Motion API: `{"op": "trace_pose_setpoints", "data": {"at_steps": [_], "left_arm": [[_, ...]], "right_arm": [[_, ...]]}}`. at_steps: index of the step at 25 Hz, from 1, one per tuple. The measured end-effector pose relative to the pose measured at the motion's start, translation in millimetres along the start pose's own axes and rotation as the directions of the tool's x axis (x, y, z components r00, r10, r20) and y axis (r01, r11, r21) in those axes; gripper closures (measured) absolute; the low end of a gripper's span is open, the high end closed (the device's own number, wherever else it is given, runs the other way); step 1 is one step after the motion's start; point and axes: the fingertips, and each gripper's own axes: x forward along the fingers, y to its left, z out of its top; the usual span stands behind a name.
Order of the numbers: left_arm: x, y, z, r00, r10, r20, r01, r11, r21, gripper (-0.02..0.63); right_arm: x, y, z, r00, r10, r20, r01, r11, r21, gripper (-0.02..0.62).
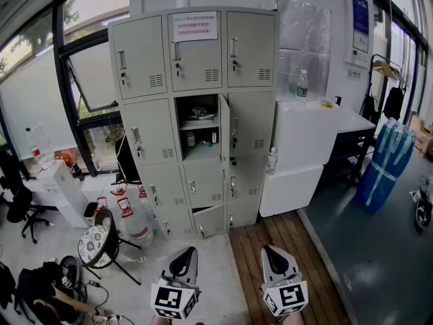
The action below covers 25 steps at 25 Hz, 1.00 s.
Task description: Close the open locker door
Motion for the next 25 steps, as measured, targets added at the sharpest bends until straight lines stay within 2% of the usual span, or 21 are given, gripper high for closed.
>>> {"op": "trace_pose_setpoints", "data": {"at_steps": [13,20,25], "left_arm": [[6,0,-7,1.000,0.018,-0.016,-0.018,1.000,0.001,0.584],[37,28,-16,0.999,0.035,-0.024,-0.035,0.999,-0.001,0.584],[81,62,-22,0.999,0.036,-0.023,-0.036,0.999,-0.007,0.584]], "right_arm": [[6,-7,-10,1.000,0.011,-0.006,-0.011,1.000,0.017,0.577],[49,-14,-24,1.000,0.023,-0.010,-0.023,0.999,0.029,0.577],[104,-21,-34,0.999,0.028,-0.019,-0.027,0.999,0.030,0.577]]}}
